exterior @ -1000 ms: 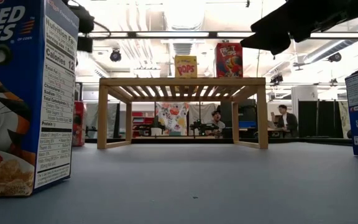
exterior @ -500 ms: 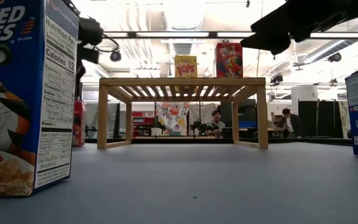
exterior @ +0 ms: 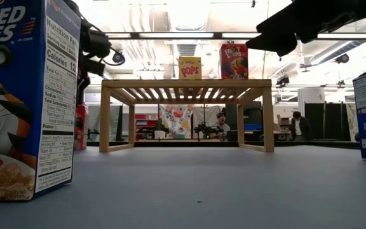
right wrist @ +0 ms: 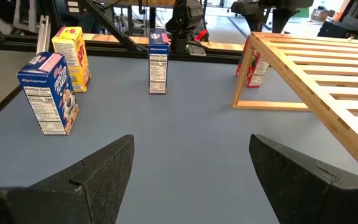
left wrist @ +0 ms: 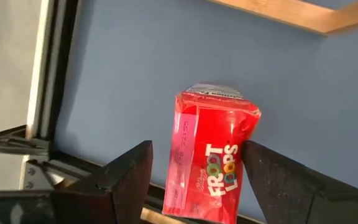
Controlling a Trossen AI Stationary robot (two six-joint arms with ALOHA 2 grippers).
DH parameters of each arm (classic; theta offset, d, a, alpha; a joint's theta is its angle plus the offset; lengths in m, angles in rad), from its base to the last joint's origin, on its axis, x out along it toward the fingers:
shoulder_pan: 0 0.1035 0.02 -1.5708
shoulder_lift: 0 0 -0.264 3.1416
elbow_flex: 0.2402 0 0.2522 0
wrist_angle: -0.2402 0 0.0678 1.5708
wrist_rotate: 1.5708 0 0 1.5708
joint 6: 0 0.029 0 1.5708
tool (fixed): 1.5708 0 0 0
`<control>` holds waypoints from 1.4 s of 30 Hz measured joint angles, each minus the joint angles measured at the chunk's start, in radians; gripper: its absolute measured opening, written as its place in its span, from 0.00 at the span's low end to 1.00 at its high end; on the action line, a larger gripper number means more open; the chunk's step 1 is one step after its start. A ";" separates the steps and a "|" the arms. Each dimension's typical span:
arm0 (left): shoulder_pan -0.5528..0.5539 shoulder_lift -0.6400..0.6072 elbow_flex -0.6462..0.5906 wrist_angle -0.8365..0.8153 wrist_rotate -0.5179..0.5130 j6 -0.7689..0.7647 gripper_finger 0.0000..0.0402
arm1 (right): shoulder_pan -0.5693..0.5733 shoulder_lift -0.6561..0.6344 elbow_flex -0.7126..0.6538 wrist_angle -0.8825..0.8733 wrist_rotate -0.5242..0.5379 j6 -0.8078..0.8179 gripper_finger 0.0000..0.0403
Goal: Stack cereal on shelf
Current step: Put the red cereal box on the shelf aligned with the other red cereal boxes
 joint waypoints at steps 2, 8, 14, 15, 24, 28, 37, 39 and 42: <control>0.000 0.006 0.000 0.000 0.016 -0.005 0.59 | 0.000 0.000 0.000 0.000 0.000 0.000 0.76; 0.001 0.014 -0.007 -0.001 0.041 -0.012 0.59 | 0.000 0.000 0.000 -0.001 0.000 -0.002 0.76; 0.004 0.014 -0.006 -0.004 0.048 -0.012 0.59 | 0.000 0.000 0.000 -0.001 0.000 -0.003 0.76; 0.004 0.014 -0.006 -0.004 0.048 -0.012 0.59 | 0.000 0.000 0.000 -0.001 0.000 -0.003 0.76; 0.008 0.014 -0.035 -0.008 0.048 -0.012 0.54 | 0.000 0.000 0.000 -0.001 0.000 -0.003 0.76; 0.008 0.014 -0.035 -0.008 0.048 -0.017 0.46 | 0.000 0.000 0.000 -0.001 0.000 -0.003 0.76; 0.008 0.012 -0.035 -0.021 0.050 -0.039 0.38 | 0.000 0.000 0.000 -0.001 0.000 0.003 0.76; 0.008 0.011 -0.026 -0.049 0.050 -0.049 0.38 | 0.000 0.000 0.000 -0.001 0.000 0.003 0.76; 0.008 0.004 0.004 -0.092 0.051 -0.068 0.38 | 0.000 0.000 0.000 -0.001 0.000 0.003 0.76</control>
